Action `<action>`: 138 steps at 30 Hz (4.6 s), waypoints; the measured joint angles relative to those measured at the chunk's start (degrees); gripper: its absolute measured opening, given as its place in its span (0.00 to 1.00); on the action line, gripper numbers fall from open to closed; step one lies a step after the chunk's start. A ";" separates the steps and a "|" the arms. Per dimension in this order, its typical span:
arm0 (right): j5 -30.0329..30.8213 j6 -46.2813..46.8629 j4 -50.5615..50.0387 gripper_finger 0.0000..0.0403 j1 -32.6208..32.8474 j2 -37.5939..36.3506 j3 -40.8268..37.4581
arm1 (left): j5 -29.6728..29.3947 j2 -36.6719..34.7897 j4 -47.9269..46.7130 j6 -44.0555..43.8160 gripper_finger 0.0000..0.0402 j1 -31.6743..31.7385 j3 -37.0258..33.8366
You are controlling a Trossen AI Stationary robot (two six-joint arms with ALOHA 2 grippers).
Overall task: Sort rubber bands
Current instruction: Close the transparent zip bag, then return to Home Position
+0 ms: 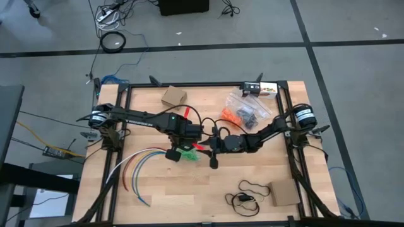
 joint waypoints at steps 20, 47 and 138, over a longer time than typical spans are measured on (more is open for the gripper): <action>2.95 -2.12 1.33 0.28 0.00 -0.28 0.58 | 2.15 0.00 -1.13 -0.09 0.00 -0.04 0.00; 5.02 -4.46 1.14 0.00 0.04 -1.46 0.55 | -3.15 0.00 -1.28 -0.22 0.00 0.00 0.17; 9.16 -2.48 -36.87 0.34 18.53 -107.39 -42.80 | -24.42 -88.99 76.17 -23.98 0.42 -13.38 -84.15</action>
